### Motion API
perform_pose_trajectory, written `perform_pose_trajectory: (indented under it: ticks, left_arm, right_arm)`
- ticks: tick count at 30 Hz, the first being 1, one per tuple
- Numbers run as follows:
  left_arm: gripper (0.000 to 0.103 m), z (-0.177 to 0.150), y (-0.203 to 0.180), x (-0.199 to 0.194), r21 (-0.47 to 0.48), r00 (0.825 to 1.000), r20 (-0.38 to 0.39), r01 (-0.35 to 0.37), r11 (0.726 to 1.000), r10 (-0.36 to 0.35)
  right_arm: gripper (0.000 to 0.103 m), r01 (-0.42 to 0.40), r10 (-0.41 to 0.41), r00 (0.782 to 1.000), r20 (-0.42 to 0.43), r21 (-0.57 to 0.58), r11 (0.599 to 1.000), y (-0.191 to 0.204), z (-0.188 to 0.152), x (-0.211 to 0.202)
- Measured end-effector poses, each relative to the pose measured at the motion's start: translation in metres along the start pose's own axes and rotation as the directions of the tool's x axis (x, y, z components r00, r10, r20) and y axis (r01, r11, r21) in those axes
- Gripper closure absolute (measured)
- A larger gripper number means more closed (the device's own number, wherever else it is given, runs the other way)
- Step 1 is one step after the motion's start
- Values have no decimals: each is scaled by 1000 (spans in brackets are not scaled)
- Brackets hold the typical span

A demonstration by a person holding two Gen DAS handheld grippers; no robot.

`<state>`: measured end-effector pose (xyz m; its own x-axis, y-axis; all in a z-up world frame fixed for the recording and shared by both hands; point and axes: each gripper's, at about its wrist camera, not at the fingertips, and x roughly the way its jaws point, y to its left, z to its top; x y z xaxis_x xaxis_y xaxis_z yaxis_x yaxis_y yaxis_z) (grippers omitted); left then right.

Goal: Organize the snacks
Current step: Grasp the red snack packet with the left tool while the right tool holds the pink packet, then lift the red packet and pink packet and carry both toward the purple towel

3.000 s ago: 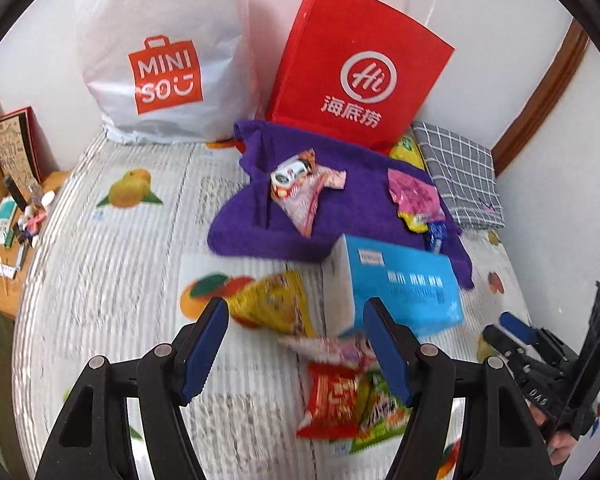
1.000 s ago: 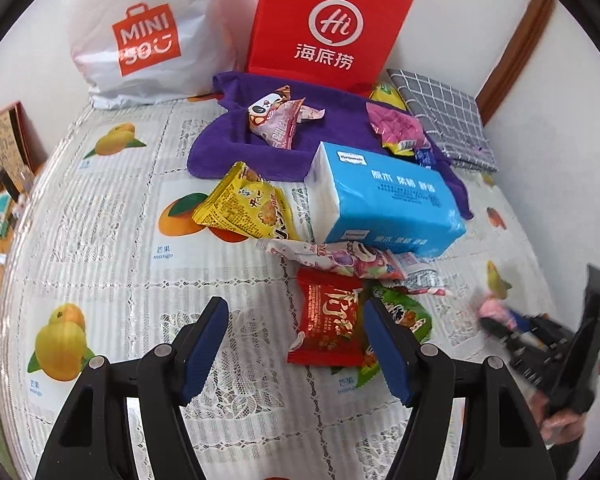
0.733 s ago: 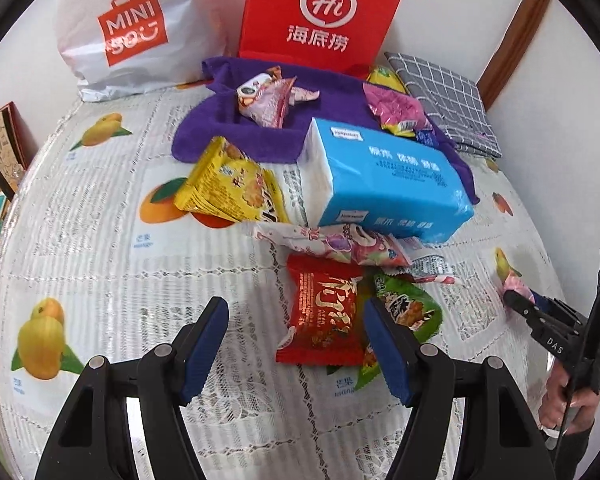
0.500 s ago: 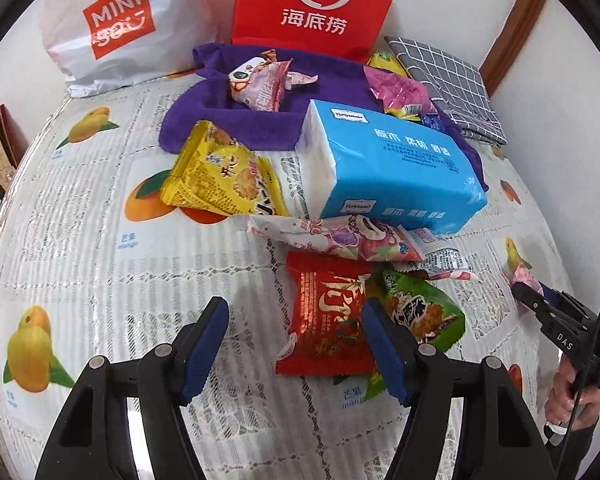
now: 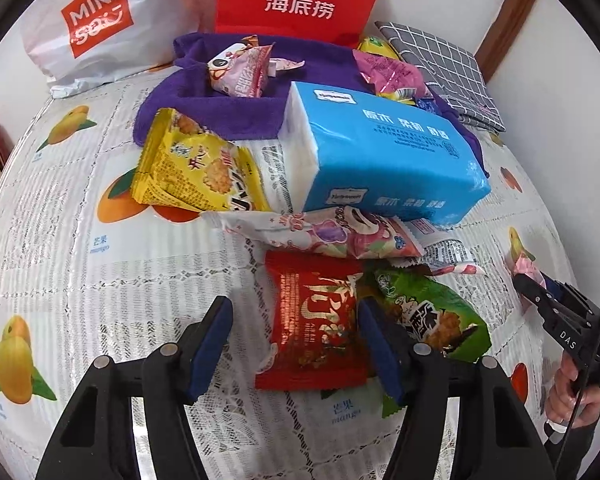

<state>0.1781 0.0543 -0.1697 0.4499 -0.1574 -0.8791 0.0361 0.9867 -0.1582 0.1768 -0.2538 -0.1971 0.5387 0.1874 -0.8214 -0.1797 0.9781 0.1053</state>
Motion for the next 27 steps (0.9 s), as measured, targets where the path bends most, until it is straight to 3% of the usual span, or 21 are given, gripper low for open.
perform_pose_trajectory:
  ticks: [6,10,13,17,27]
  left_arm:
    - [49,0,-10,4,48,999,6,-44,998,44]
    - [63,-2,-18,5,87,996,17,-90,992,88]
    - [67,-2,-18,4,89,996,22,-86,992,84]
    - [67,-3,-11,-3,41,999,21,-46,998,45]
    - [67,-15,-9,-38,19,998,59,-31,999,29]
  right_arm:
    - [65,3,-3,1000,6,-1,1000,0,-1,0]
    - [65,2,-2,1000,1,0,1000,0,0,0]
    - [66,5,-5,1000,0,-3,1000,1,2,-2]
    - [67,5,-5,1000,6,-4,1000,1,4,-10]
    - [67,-34,36,998,52,-36,999,23,11,-42]
